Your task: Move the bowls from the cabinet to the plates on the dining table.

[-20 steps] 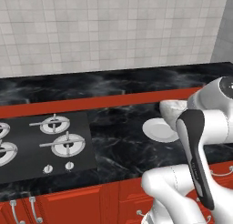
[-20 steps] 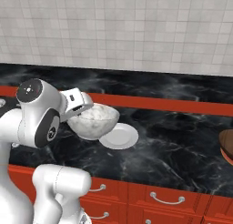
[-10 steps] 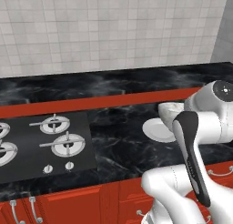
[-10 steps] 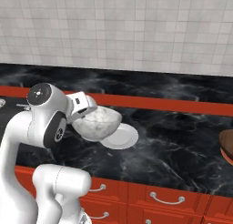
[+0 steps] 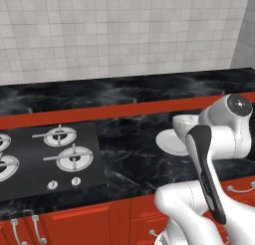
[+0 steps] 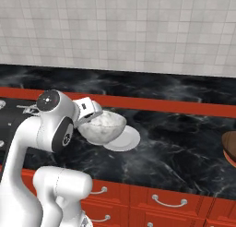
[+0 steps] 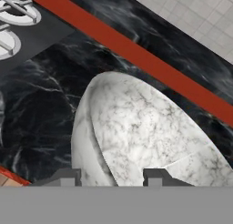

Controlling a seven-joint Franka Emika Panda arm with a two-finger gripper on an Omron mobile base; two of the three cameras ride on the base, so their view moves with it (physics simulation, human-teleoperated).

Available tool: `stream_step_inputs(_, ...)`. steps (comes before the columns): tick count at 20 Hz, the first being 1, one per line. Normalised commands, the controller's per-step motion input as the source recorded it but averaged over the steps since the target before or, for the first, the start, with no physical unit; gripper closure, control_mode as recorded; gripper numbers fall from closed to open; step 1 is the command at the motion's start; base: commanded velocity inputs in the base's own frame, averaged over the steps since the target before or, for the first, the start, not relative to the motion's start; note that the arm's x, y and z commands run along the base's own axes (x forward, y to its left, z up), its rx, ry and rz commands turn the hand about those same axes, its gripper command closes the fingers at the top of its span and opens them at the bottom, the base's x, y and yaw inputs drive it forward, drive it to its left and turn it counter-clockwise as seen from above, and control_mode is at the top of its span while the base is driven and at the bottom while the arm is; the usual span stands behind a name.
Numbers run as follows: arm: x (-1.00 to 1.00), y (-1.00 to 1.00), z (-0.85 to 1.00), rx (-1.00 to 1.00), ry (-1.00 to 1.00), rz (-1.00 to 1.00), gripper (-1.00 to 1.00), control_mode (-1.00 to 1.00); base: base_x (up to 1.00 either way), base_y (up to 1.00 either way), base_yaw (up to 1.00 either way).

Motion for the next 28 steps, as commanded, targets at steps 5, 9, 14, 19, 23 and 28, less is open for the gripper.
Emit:
stream_step_inputs(5,0.16,-0.06,-0.18,-0.02,0.0,0.0,1.0,-1.0,0.0,0.0,0.0)
stream_step_inputs(9,0.2,-0.01,-0.13,-0.03,0.0,0.0,1.0,-1.0,0.0,0.0,0.0)
stream_step_inputs(14,0.25,0.0,-0.07,-0.01,0.0,0.0,1.0,-1.0,0.0,0.0,0.0)
stream_step_inputs(19,0.07,0.0,-0.11,0.0,0.0,0.0,1.0,-1.0,0.0,0.0,0.0)
stream_step_inputs(23,0.06,0.0,-0.32,0.0,0.0,0.0,1.0,-1.0,0.0,0.0,0.0)
stream_step_inputs(28,0.15,0.0,-0.23,0.0,0.0,0.0,1.0,-1.0,0.0,0.0,0.0)
